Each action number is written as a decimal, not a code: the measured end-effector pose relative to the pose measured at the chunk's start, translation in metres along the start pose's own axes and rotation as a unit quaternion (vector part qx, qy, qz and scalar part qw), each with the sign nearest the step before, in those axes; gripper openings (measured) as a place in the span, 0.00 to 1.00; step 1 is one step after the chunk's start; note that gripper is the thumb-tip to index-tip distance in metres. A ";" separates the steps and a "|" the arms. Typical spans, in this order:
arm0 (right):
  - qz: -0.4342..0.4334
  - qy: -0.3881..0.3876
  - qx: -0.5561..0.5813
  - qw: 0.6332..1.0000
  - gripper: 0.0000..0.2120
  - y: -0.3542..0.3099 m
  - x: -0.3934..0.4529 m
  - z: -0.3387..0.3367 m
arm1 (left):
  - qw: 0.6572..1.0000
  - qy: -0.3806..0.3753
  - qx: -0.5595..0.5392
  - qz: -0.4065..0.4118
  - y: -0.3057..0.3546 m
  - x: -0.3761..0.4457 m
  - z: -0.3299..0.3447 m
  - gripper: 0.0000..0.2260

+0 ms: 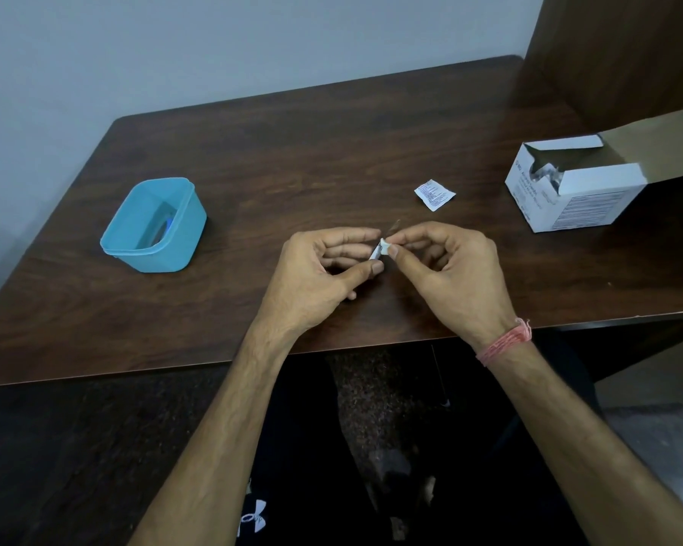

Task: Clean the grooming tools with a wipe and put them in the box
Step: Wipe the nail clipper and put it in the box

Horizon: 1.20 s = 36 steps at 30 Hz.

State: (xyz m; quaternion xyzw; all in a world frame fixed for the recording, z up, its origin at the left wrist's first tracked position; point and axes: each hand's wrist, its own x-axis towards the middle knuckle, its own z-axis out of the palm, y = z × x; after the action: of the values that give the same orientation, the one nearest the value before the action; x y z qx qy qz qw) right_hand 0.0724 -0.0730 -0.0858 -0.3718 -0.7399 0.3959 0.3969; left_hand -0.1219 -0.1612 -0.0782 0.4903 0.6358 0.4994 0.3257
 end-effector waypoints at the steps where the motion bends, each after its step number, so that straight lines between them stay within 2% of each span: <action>1: -0.002 -0.002 0.000 1.000 0.03 -0.001 0.000 0.000 | 1.000 -0.001 0.002 -0.001 0.000 0.000 0.000 0.18; 11: -0.014 -0.008 0.012 1.000 0.02 -0.002 0.000 0.002 | 1.000 -0.001 0.010 0.000 -0.002 0.001 0.000 0.19; 15: -0.023 0.011 -0.015 1.000 0.02 -0.001 -0.002 0.005 | 1.000 -0.013 0.011 -0.001 0.000 -0.001 0.002 0.19; 19: -0.017 0.029 -0.046 0.998 0.03 -0.001 -0.001 0.007 | 1.000 -0.024 0.016 -0.002 0.002 -0.002 0.002 0.15; 24: -0.022 0.042 -0.080 0.996 0.04 -0.001 -0.001 0.008 | 0.999 -0.040 0.026 0.011 0.007 -0.003 -0.002 0.18; 30: -0.053 0.001 -0.103 0.993 0.04 -0.005 -0.004 0.008 | 0.999 -0.043 0.022 0.012 0.007 -0.003 -0.004 0.19; 36: -0.049 0.064 -0.111 0.991 0.04 -0.006 -0.006 0.009 | 0.998 -0.056 0.017 0.014 0.007 -0.003 -0.003 0.19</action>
State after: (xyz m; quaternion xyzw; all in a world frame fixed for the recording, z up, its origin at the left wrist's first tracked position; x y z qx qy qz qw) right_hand 0.0660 -0.0834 -0.0855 -0.4014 -0.7697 0.2667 0.4186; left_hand -0.1219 -0.1648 -0.0706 0.5315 0.6179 0.4650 0.3456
